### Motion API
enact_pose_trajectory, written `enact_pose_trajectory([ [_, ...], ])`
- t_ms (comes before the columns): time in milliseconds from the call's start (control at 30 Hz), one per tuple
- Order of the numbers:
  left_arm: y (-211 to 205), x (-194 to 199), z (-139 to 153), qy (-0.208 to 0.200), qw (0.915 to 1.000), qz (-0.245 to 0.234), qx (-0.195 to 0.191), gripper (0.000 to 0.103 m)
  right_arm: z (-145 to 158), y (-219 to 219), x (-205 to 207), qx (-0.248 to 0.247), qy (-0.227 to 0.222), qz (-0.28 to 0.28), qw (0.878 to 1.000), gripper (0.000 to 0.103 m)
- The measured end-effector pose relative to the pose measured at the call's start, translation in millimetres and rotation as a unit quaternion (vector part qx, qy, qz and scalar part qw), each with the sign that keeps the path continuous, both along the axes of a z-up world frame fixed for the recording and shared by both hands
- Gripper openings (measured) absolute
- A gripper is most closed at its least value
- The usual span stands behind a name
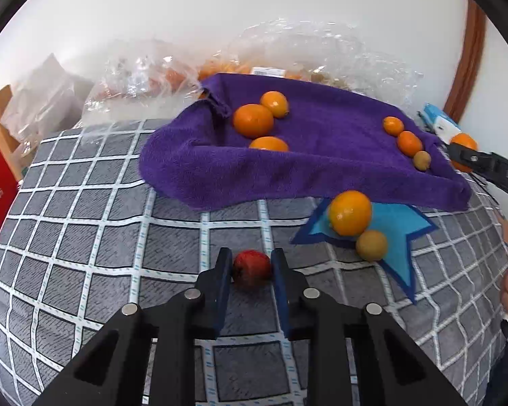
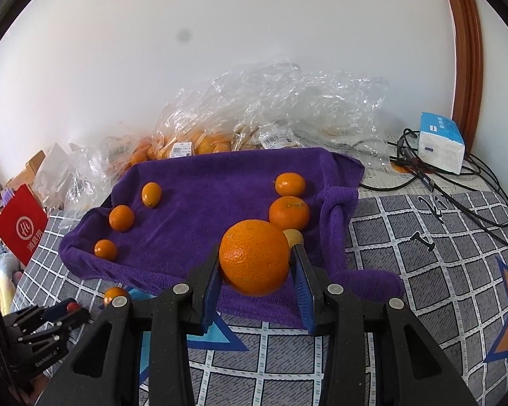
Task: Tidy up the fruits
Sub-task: 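Lower the right tool's orange onto the towel and open while the left tool carries the red fruit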
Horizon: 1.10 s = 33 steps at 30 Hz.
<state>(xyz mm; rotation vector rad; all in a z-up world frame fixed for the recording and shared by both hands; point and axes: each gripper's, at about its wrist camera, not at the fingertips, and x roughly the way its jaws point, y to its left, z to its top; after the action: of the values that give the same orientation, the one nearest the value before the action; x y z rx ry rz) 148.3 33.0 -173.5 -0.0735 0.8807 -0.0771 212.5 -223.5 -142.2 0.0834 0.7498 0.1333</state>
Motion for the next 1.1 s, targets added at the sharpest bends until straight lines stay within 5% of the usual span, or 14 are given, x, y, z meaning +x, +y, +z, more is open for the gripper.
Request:
enact_pose_trajectory([
  [233, 8, 1, 40, -0.043, 0.9990, 0.002, -0.013, 0.023, 11, -12, 0, 0.009, -0.001, -0.014, 1.000, 0.039],
  [533, 16, 47, 90, -0.098, 0.9946, 0.013, -0.031, 0.023, 38, -22, 21, -0.003, -0.016, -0.017, 1.000, 0.039],
  [800, 21, 87, 71, -0.089, 0.9943, 0.036, -0.046, 0.023, 10, 10, 53, 0.001, 0.016, 0.029, 0.999, 0.039],
  [1100, 25, 105, 32, -0.048, 0.9965, 0.037, -0.057, 0.023, -28, 39, 63, -0.062, 0.052, 0.054, 0.995, 0.039],
])
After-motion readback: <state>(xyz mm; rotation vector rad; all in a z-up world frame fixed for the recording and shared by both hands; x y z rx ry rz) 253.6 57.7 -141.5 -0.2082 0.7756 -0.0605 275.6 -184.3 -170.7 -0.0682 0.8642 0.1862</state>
